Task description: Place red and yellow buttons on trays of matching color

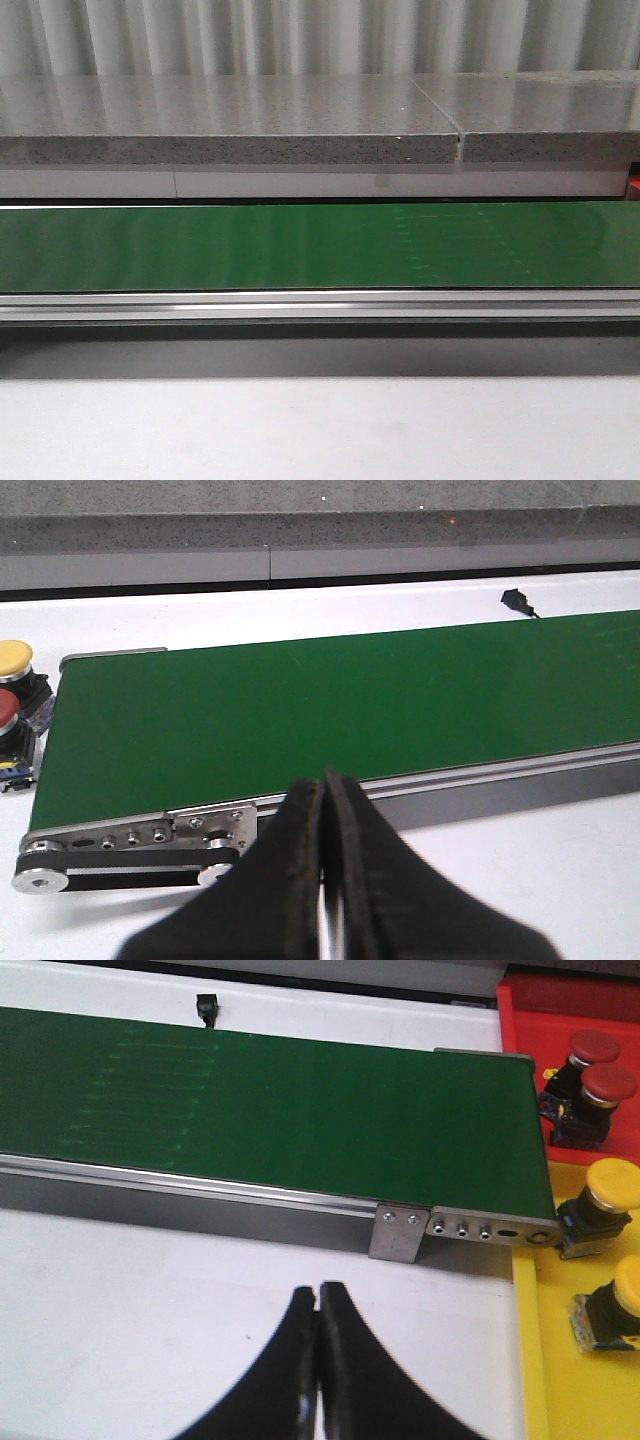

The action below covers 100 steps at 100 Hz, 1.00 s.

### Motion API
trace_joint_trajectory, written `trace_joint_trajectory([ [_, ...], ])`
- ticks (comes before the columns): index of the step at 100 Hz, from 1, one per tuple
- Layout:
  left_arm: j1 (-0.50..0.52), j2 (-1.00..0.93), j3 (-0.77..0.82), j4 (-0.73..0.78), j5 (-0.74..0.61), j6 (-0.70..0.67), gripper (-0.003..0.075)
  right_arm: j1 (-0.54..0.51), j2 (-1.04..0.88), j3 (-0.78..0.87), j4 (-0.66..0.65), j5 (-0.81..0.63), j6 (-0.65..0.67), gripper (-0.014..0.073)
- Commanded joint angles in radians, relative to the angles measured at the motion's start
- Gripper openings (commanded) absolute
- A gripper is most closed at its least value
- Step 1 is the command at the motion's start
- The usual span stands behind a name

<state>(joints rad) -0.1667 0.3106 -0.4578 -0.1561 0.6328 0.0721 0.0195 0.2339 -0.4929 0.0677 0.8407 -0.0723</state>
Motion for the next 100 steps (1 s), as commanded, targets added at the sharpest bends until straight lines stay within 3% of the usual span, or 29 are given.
trace_joint_trajectory([
  [1, -0.009, 0.009, -0.027, -0.017, -0.069, 0.000, -0.0020, 0.001, 0.009, -0.024, 0.006, -0.058, -0.005, -0.0067],
  [34, -0.009, 0.026, -0.027, 0.022, -0.064, 0.000, -0.0020, 0.001, 0.009, -0.024, 0.006, -0.058, -0.005, -0.0067],
  [46, -0.009, 0.082, -0.030, 0.090, -0.039, 0.000, -0.0020, 0.001, 0.009, -0.024, 0.006, -0.058, -0.005, -0.0067],
  [73, -0.002, 0.263, -0.083, 0.083, -0.087, 0.000, -0.0020, 0.001, 0.009, -0.024, 0.006, -0.058, -0.005, -0.0067],
  [100, 0.141, 0.494, -0.228, 0.044, -0.094, 0.000, -0.0020, 0.001, 0.009, -0.024, 0.006, -0.058, -0.005, -0.0067],
])
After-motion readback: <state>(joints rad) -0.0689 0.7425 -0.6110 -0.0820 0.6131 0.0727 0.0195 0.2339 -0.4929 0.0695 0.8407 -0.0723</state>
